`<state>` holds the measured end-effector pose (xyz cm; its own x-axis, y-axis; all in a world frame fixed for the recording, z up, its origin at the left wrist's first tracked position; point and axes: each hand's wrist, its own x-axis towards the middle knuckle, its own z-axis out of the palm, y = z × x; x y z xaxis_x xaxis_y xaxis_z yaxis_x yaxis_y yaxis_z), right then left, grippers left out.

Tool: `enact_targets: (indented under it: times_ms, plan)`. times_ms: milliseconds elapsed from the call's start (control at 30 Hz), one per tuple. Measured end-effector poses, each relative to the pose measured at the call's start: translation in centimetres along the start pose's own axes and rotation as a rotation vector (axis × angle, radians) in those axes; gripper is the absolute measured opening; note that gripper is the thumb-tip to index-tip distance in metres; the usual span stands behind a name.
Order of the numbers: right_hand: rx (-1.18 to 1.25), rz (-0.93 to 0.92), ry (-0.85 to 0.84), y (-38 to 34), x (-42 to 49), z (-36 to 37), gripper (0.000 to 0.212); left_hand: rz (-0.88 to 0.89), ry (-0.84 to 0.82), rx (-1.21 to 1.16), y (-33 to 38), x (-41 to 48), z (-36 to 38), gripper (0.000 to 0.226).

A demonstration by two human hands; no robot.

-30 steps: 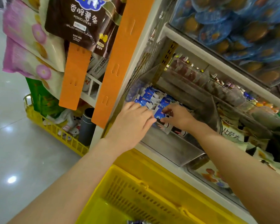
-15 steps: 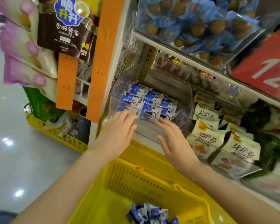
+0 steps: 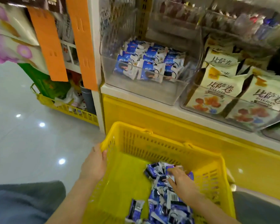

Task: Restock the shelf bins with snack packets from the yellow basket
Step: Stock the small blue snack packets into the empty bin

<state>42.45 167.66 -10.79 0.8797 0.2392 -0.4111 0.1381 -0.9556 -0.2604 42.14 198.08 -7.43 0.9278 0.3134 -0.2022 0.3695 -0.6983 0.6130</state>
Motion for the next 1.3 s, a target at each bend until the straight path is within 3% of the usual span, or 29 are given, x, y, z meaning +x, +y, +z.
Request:
enact_targets:
  times_ms: [200,500,700,867,933,1100,1200,1300]
  plan:
    - [-0.046,0.085,-0.398,3.7,-0.5,5.6,0.07,-0.026,0.095,0.076,-0.5,0.5,0.8,0.029]
    - [-0.053,0.086,-0.253,4.4,0.4,6.2,0.07,0.008,0.183,0.172,-0.6,0.6,1.1,0.028]
    - [0.386,0.07,-0.14,-1.1,0.4,3.2,0.071,-0.068,0.095,0.136,0.2,0.3,0.9,0.031]
    - [0.794,0.02,-0.142,-7.4,-1.2,0.4,0.061,0.16,0.149,0.026,2.3,-2.6,2.0,0.041]
    - [0.859,0.016,-0.109,-9.0,-2.0,-0.2,0.054,0.175,0.038,-0.034,2.6,-4.6,3.7,0.035]
    - [0.973,0.053,-0.066,-10.3,-3.2,-0.3,0.026,-0.194,-0.505,-0.678,3.7,-8.6,5.9,0.023]
    - [1.035,0.123,0.022,-9.4,-3.6,-0.1,0.017,-0.231,-0.586,-0.775,3.5,-9.0,5.9,0.008]
    - [1.019,0.145,0.104,-7.5,-4.0,-0.1,0.005,-0.195,-0.618,-0.751,3.4,-8.8,5.8,0.027]
